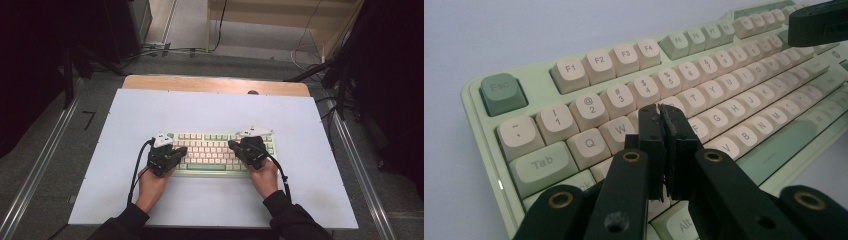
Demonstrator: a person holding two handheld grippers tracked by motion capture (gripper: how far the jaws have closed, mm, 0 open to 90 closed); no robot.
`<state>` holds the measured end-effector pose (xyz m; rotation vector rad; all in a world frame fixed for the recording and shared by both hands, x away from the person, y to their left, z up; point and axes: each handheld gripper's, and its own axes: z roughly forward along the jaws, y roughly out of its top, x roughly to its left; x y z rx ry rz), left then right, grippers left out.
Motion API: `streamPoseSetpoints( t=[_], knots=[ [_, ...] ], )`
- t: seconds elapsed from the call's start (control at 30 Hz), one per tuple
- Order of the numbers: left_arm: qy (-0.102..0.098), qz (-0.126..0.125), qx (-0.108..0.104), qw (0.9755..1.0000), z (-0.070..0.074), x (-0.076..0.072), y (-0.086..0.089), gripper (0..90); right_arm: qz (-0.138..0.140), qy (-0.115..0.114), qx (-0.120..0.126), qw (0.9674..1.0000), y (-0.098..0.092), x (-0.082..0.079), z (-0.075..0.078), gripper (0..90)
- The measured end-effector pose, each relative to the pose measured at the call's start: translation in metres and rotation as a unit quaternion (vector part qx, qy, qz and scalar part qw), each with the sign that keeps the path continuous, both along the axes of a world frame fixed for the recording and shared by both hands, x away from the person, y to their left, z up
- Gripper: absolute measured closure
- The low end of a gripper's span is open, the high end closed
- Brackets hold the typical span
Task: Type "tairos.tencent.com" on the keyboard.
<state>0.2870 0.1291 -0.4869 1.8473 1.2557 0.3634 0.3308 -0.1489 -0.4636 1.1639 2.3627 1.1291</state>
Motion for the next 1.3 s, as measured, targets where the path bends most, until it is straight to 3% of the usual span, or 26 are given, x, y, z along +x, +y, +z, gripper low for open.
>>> streamPoseSetpoints(
  t=[0.73,0.9,1.3],
  knots=[
    [0.015,0.002,0.01,0.9998,-0.0043,0.0016,-0.0026,89.4,0.0,0.0,-0.002,1.0,0.0006,-0.0003,-0.0007,87.2],
    [-0.004,0.004,-0.009,0.9999,0.0005,-0.0012,-0.0002,89.4,0.0,0.0,-0.002,1.0,0.0004,-0.0004,-0.0005,87.2],
    [-0.012,0.01,-0.008,0.9998,0.0017,-0.001,0.0032,89.4,0.003,0.004,0.0,1.0,-0.0057,-0.0081,0.0014,87.2]
  ],
)
